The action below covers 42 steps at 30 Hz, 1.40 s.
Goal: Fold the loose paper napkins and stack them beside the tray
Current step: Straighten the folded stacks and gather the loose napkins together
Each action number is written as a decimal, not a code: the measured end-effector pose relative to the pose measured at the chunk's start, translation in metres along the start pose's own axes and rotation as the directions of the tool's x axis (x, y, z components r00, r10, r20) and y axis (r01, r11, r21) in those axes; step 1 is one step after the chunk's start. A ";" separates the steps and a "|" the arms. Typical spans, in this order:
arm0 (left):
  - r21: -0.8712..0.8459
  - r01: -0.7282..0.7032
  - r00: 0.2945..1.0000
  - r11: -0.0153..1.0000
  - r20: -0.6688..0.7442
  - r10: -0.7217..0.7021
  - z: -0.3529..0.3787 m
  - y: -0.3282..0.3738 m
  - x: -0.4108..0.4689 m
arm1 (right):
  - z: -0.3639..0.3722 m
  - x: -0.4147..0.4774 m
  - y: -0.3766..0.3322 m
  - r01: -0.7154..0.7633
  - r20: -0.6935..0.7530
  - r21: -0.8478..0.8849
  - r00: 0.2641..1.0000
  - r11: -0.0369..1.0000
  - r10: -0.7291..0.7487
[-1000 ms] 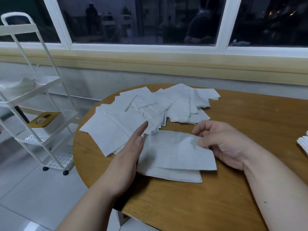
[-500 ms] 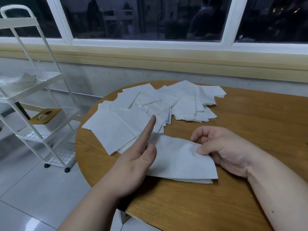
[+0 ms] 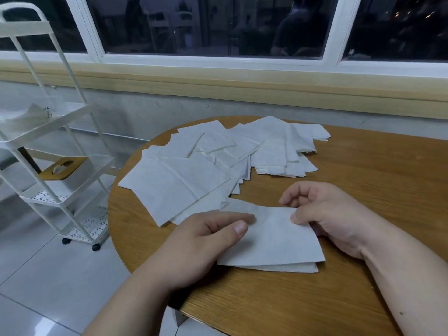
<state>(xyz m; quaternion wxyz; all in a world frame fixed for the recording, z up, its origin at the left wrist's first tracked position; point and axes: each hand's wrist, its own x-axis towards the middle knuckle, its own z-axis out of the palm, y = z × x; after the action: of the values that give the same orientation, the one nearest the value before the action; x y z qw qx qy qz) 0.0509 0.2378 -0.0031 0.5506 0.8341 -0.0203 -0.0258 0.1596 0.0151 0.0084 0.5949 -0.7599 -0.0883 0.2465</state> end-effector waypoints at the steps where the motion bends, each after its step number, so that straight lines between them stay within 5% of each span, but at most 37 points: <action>1: -0.010 0.001 1.000 1.000 -0.011 -0.001 0.000 0.002 -0.001 | -0.001 0.001 0.000 0.020 -0.041 -0.016 0.999 1.000 -0.021; 8: 0.008 0.064 0.992 0.998 -0.108 -0.063 0.003 0.000 -0.001 | -0.008 0.010 0.007 0.118 -0.400 -0.341 0.879 0.932 -0.258; 14: -0.026 0.081 0.985 0.996 -0.151 -0.084 0.003 0.004 0.003 | -0.006 0.021 -0.003 0.035 -0.497 -0.429 0.825 0.903 -0.268; 23: -0.057 0.058 0.985 0.997 -0.160 -0.066 0.006 0.005 0.008 | -0.010 0.094 -0.031 -0.218 -0.525 -0.549 0.841 0.807 -0.130; 29: -0.012 0.066 0.985 0.998 -0.159 -0.067 0.004 0.005 0.011 | -0.007 0.109 -0.032 -0.254 -0.588 -0.452 0.806 0.855 -0.071; 35: 0.009 0.071 0.986 0.997 -0.152 -0.069 0.003 0.004 0.011 | -0.014 0.089 -0.027 -0.071 -0.608 -0.249 0.788 0.966 -0.098; 42: 0.114 0.096 0.986 0.989 -0.150 -0.078 0.012 0.005 0.013 | -0.025 0.030 -0.013 -0.083 -0.554 -0.204 0.831 0.975 -0.045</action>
<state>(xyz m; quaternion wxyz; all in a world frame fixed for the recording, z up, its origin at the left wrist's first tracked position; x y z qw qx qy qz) 0.0625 0.2238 -0.0038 0.4973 0.8658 0.0548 0.0123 0.1998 0.0099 0.0172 0.5048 -0.8604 0.0694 0.0098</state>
